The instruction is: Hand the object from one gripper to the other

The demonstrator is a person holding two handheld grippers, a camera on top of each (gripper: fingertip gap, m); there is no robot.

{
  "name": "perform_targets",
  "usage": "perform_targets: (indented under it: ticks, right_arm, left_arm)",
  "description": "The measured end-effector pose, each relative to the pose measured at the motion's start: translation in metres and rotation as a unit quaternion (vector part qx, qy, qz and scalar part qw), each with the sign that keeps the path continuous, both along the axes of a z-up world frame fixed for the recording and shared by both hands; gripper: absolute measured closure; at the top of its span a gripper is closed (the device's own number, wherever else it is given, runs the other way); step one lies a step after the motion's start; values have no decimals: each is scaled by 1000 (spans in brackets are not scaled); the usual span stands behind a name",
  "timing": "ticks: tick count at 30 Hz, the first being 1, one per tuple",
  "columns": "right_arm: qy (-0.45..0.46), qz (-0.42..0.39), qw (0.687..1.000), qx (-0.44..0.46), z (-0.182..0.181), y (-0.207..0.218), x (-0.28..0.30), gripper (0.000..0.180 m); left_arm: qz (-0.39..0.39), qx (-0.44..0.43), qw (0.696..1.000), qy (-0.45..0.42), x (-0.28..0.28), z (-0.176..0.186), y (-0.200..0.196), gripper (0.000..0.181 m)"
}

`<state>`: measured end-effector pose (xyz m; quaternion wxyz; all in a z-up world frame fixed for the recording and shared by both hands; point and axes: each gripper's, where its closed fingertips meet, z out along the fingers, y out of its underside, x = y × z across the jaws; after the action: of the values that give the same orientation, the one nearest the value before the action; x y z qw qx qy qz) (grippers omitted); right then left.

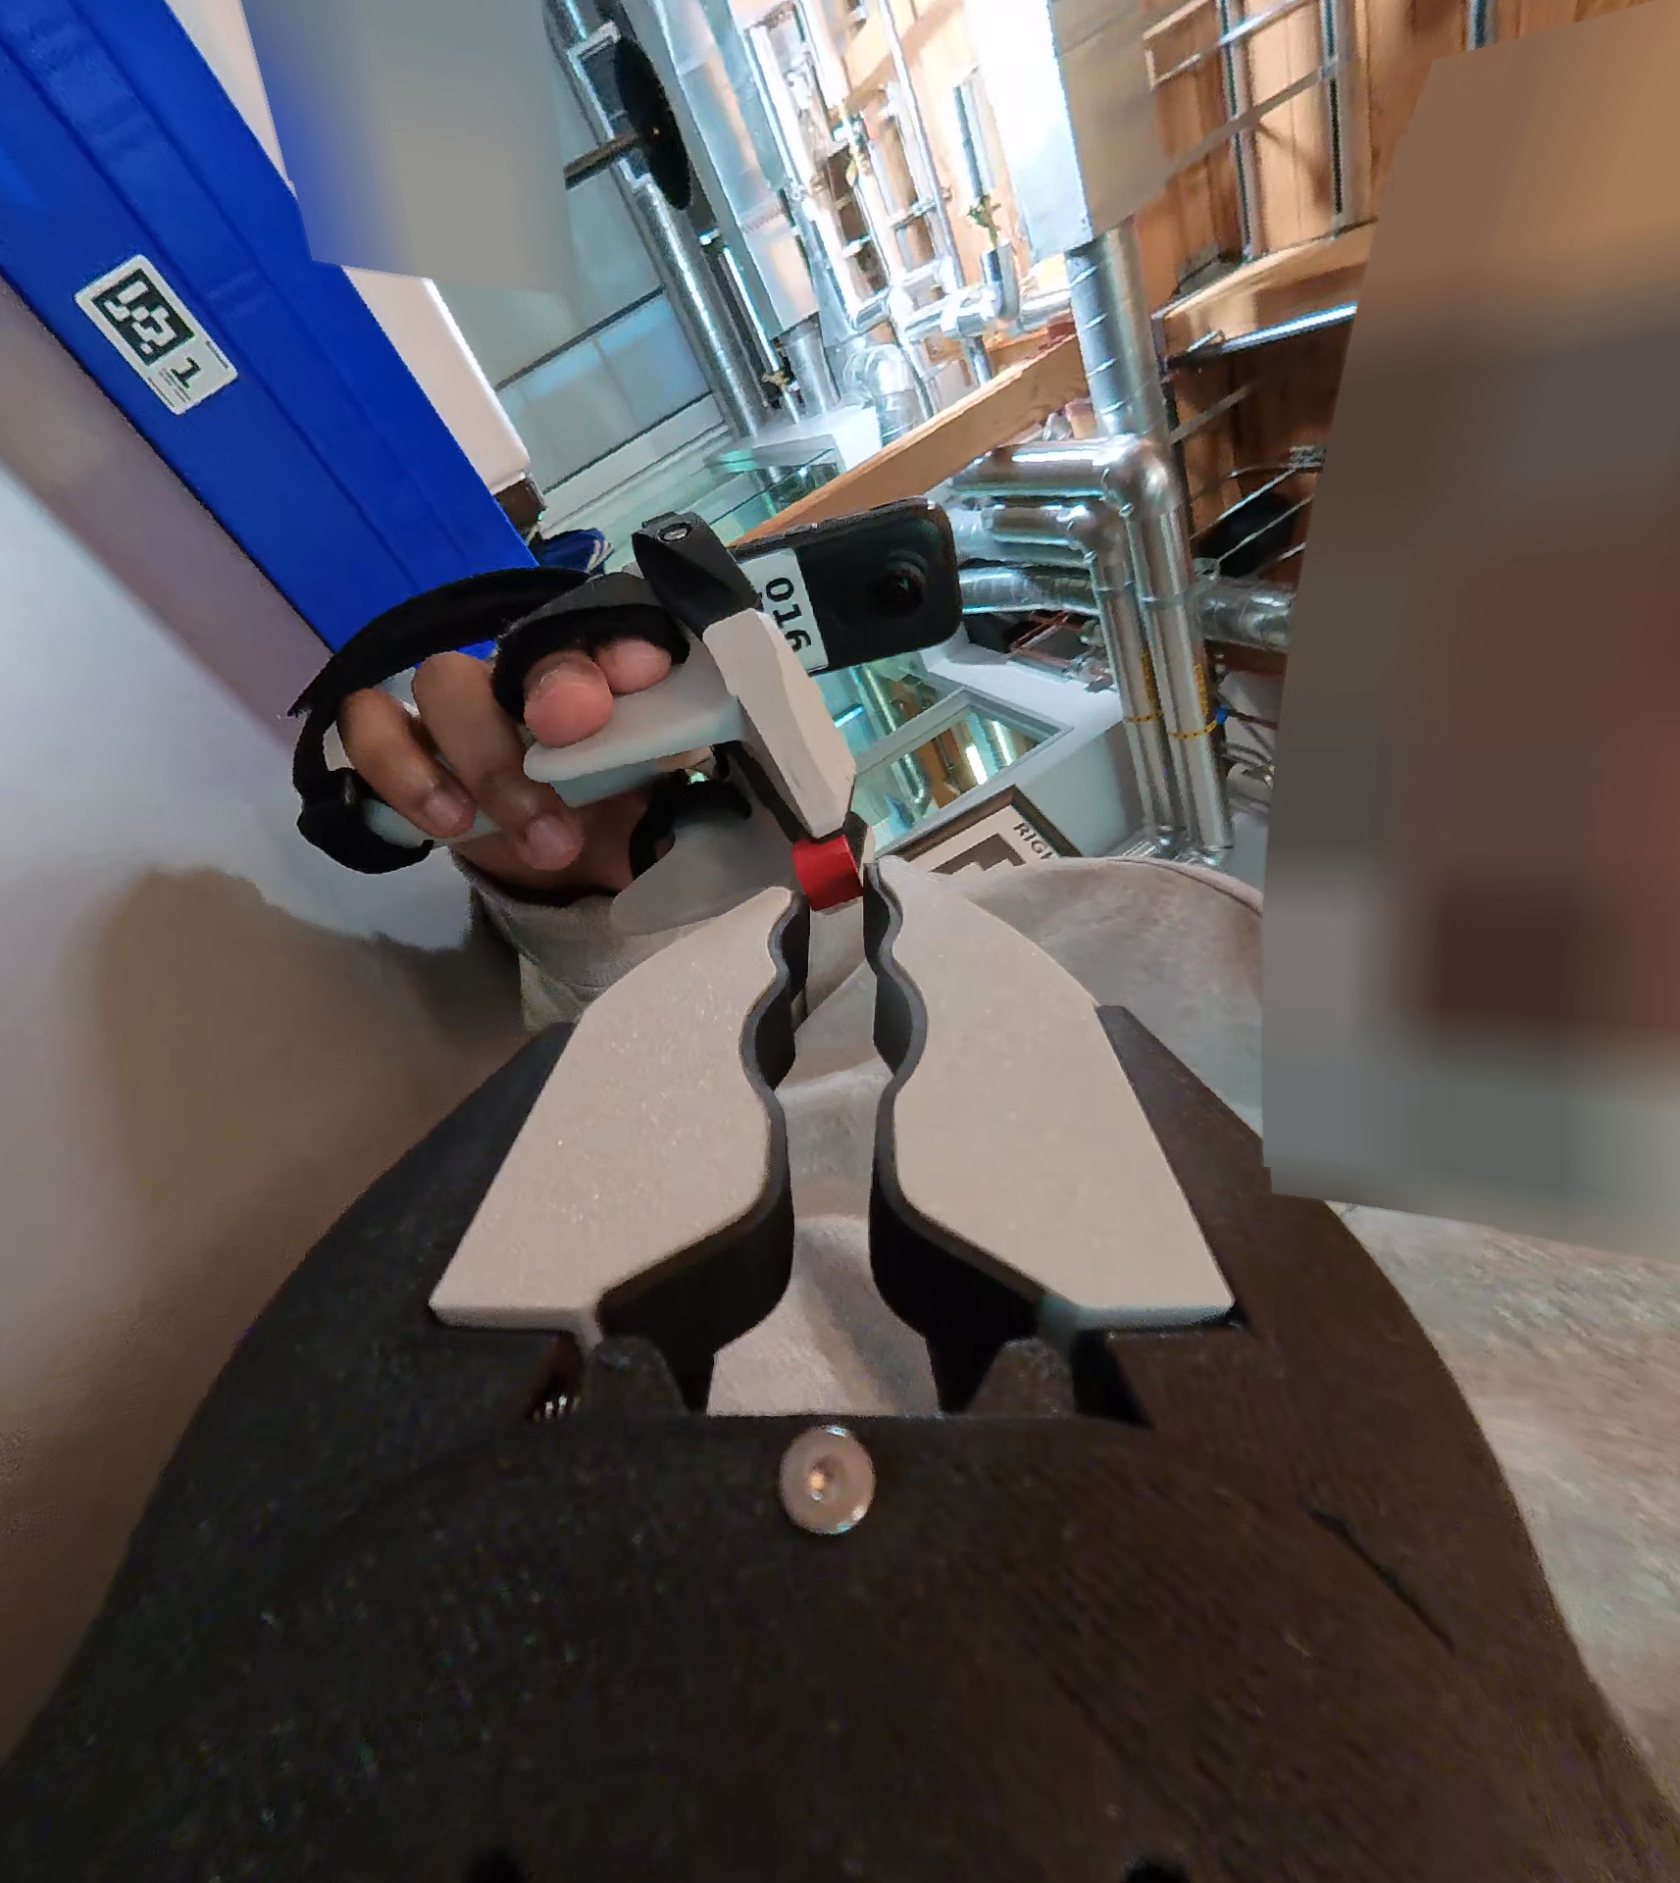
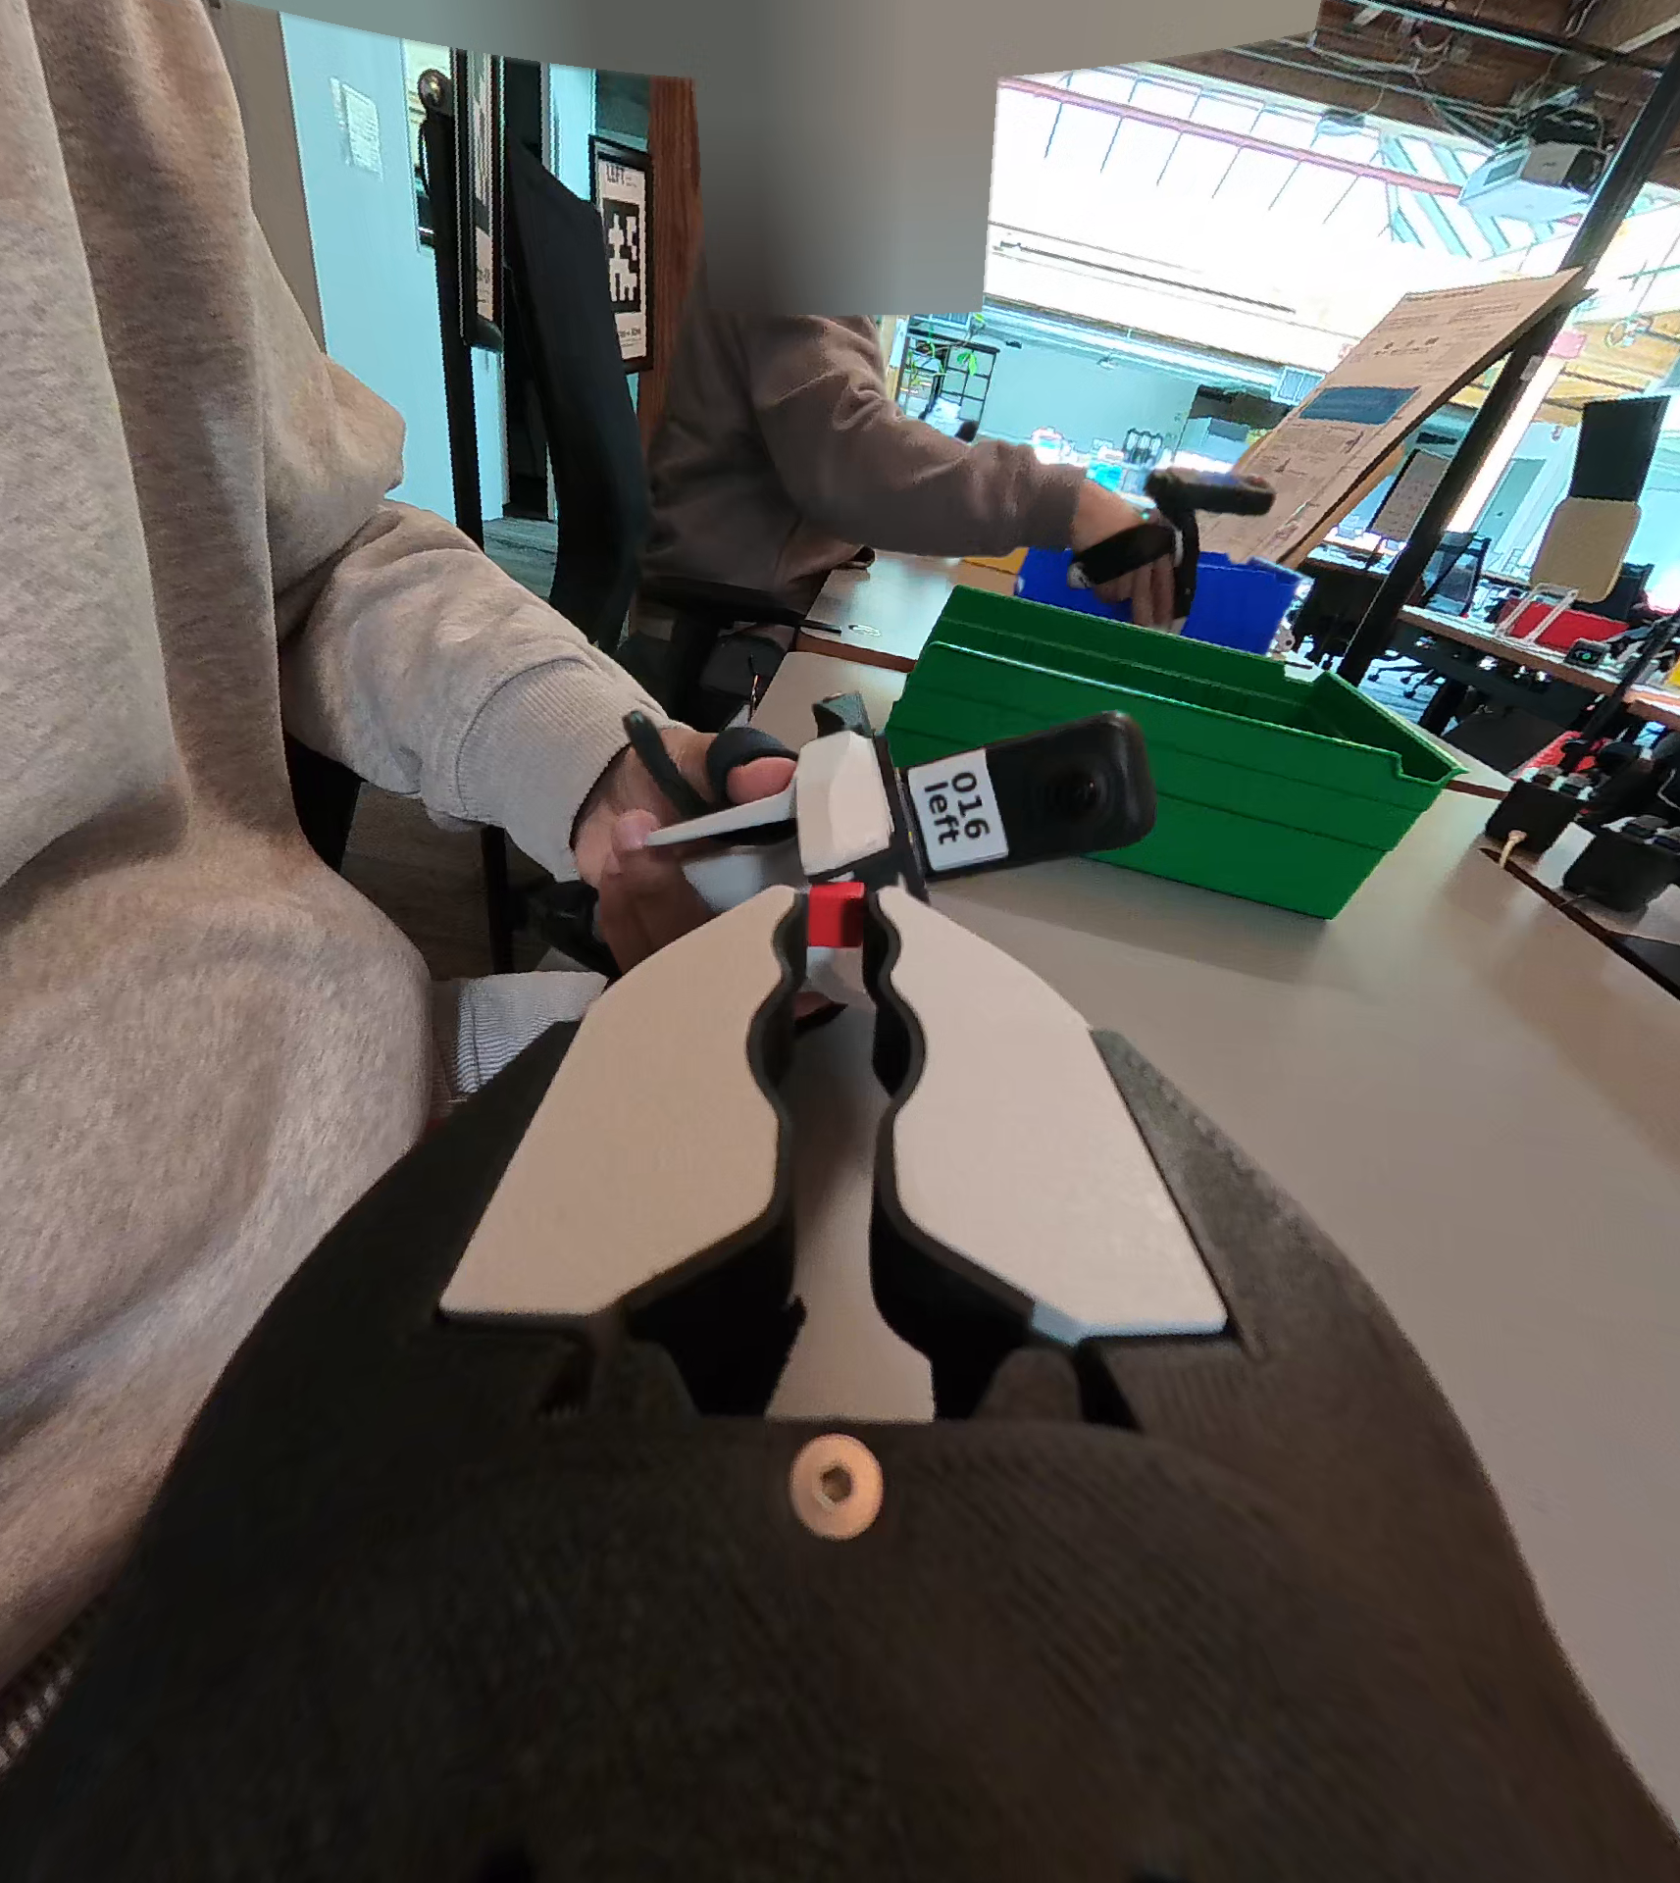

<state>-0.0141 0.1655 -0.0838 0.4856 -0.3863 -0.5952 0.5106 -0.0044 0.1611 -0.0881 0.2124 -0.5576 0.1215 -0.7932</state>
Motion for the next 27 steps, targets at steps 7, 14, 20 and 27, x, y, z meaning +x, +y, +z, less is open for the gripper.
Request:
perform_targets:
  ticks: [7,14,20,27]
  right_arm:
    - [-11,-9,998,-65,-1,8,-3,143]
    - [-26,-23,978,-207,0,23,-3,147]
    - [-29,12,928,-370,4,28,-1,157]
    - [-63,14,927,-369,-4,23,-4,160]
  left_arm:
    - [57,63,996,33,-5,4,7,171]
    - [169,188,956,151,-15,-2,23,171]
    - [215,308,891,255,-14,-7,24,171]
    - [219,328,879,268,-12,-9,24,171]
